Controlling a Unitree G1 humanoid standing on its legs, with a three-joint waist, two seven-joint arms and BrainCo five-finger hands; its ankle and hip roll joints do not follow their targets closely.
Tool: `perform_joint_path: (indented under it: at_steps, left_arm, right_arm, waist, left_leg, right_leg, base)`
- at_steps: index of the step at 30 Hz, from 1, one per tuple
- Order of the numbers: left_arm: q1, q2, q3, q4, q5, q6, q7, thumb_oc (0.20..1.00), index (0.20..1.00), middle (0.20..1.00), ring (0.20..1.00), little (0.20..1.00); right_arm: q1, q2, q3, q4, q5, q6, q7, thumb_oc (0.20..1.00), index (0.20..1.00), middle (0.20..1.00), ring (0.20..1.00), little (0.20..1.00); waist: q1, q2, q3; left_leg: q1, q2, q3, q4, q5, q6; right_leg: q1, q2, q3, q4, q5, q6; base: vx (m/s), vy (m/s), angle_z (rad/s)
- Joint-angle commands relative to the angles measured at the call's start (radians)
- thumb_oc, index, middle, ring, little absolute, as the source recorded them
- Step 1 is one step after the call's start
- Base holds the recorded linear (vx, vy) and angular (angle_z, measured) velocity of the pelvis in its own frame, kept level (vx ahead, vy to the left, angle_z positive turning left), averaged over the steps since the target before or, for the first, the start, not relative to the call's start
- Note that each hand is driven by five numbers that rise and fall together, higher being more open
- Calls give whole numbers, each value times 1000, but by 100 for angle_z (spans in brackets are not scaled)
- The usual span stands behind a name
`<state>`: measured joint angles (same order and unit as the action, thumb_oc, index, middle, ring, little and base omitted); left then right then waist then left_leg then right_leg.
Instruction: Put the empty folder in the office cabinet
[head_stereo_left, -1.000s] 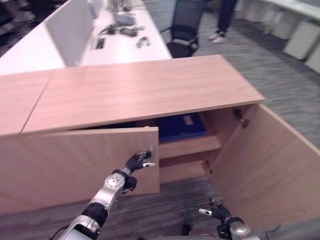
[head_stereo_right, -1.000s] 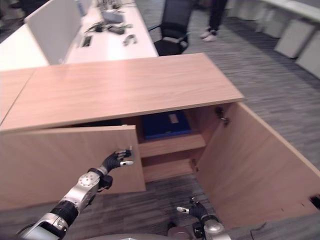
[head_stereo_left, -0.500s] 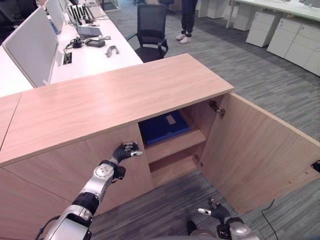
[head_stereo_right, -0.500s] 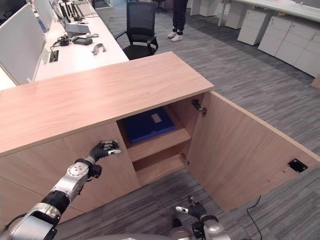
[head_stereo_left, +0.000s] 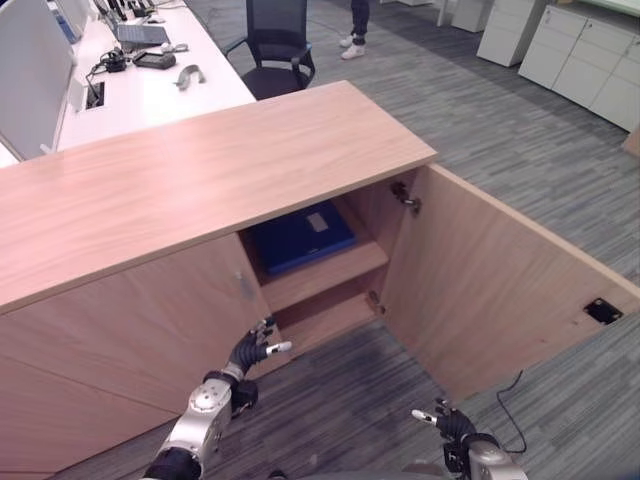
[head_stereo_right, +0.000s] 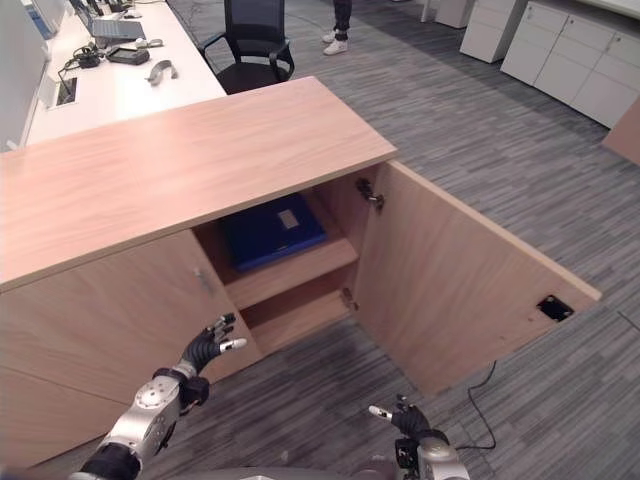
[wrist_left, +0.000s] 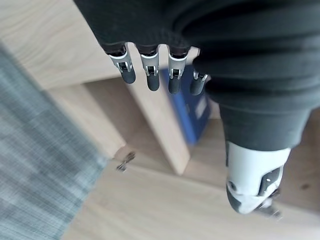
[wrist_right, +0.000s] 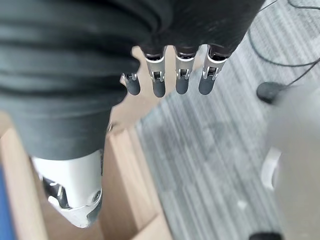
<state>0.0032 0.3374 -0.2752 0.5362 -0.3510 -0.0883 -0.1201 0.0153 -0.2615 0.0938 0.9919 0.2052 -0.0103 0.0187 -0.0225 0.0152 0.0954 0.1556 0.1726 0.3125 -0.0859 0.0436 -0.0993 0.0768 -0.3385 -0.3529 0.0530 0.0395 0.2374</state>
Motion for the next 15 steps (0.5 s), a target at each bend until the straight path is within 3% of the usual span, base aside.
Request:
perform_joint_path:
  at_steps: [1,3,11,15]
  left_arm:
    - [-9,3,9,-50,-30,-33,-50,1000,1000,1000,1000,1000]
    - [5,2,12,-48,-33,-31,-55,1000,1000,1000,1000,1000]
    - [52,-33,18,5,-18,-16,-53,1000,1000,1000,1000,1000]
    - [50,-43,16,16,-25,-19,-48,1000,1000,1000,1000,1000]
  right_arm:
    - [-31,-18,-4,35,51,-13,-11,1000,1000,1000,1000,1000]
    - [-31,-20,-4,35,50,-14,-11,1000,1000,1000,1000,1000]
    - [-25,-59,2,72,58,-24,-7,1000,1000,1000,1000,1000]
    - [-39,-71,15,80,56,-24,-7,1000,1000,1000,1000,1000]
  waist:
    - [-19,2,-32]
    - [-22,7,-32]
    - [-77,70,2]
    - [-79,80,18]
  left_leg:
    - [-62,-29,30,24,-19,1]
    - [-60,-17,30,23,-10,-7]
    - [-45,103,44,51,81,-79]
    - [-54,117,5,81,102,-90]
  right_leg:
    - [2,25,79,-31,-7,3]
    - [6,41,90,-45,-12,-2]
    - [46,169,143,-121,-75,-62]
    - [45,193,171,-122,-87,-75]
  base:
    - [-56,-253,-52]
    - [-36,-244,-43]
    - [-31,-212,-22]
    - [-39,-134,-35]
